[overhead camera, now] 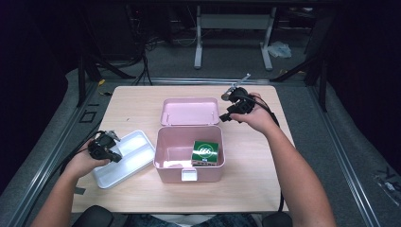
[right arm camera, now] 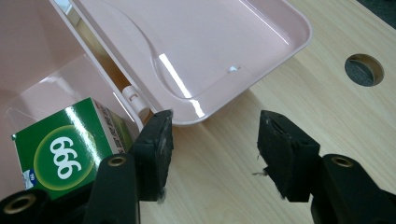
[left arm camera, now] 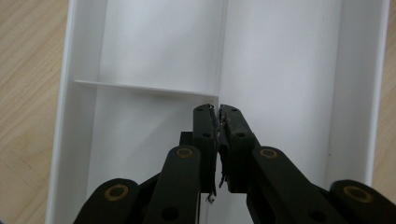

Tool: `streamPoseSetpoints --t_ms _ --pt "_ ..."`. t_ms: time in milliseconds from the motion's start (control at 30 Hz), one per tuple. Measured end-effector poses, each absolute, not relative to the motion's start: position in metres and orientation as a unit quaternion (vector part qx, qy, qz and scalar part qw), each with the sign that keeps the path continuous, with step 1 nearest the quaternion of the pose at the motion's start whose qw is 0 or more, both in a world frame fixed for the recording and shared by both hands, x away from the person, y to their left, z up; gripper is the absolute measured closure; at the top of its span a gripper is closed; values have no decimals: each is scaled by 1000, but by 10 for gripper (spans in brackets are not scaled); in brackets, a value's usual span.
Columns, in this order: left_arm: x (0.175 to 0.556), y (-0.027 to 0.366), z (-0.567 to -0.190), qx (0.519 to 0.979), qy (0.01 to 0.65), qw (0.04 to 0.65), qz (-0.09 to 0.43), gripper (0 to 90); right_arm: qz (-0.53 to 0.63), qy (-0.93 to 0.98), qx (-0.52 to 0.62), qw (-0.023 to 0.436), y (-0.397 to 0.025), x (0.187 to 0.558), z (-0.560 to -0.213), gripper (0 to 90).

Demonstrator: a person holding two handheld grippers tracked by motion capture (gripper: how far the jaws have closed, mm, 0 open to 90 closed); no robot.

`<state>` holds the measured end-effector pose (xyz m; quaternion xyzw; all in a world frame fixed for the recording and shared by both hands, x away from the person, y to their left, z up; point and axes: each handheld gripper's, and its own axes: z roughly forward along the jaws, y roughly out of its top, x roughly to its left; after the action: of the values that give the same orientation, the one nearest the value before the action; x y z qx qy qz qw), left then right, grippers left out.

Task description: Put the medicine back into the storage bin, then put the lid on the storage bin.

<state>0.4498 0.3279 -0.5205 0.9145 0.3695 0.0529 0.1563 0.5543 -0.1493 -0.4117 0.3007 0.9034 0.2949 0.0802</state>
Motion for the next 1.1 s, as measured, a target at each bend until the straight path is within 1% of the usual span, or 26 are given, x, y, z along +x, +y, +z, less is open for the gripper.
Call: streamPoseSetpoints --t_ms 267,567,733,867,1100 --pt "453 324 -525 923 357 138 47 874 294 903 303 81 -153 554 -413 450" --pt "456 319 -530 928 349 124 46 872 294 903 303 81 -154 554 -413 450" --pt "457 320 -530 928 348 127 39 870 295 902 304 81 -155 553 -414 450" --pt "457 321 -530 931 339 128 39 887 294 903 303 81 -155 553 -415 450" --pt "458 324 -524 929 343 135 21 894 296 902 305 82 -158 553 -413 450"
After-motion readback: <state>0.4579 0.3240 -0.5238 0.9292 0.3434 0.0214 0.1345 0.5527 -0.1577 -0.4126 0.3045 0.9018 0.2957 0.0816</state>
